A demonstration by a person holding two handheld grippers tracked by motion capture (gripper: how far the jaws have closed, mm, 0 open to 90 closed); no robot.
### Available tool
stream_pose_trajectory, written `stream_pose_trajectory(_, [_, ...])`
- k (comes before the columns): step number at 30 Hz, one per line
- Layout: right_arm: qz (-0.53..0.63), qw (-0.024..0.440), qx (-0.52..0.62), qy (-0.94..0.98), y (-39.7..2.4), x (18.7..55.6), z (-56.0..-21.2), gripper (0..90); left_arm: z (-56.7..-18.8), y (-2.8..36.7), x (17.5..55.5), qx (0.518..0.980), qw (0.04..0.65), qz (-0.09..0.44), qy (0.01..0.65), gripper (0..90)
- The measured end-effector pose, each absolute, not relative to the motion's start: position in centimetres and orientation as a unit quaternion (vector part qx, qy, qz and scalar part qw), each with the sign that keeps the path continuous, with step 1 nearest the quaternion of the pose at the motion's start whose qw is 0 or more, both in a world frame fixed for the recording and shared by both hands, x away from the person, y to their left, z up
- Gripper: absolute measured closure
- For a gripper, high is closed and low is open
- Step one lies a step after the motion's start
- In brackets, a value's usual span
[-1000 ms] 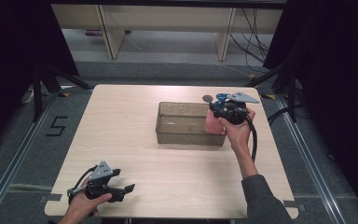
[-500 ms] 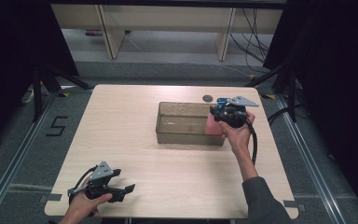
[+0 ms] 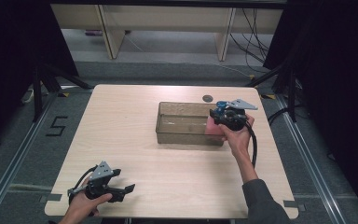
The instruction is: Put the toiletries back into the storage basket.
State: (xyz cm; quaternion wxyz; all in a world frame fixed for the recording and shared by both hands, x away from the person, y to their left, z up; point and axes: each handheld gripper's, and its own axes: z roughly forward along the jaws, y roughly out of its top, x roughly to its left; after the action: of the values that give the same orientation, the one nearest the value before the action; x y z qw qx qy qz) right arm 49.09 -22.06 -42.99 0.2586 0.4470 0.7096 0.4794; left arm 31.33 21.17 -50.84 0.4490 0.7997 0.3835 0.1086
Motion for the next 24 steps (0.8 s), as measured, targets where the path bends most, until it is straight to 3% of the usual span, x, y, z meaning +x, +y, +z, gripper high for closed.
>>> stream_pose_trajectory(18, [0.469, 0.259, 0.444, 0.718, -21.8, 49.1, -44.0, 52.9, -50.8, 21.2, 31.3, 0.801, 0.447, 0.111, 0.382, 14.9])
stream_pose_trajectory(24, [0.491, 0.246, 0.474, 0.689, -22.1, 48.8, -43.5, 31.8, -50.7, 21.2, 31.3, 0.804, 0.443, 0.111, 0.382, 14.9])
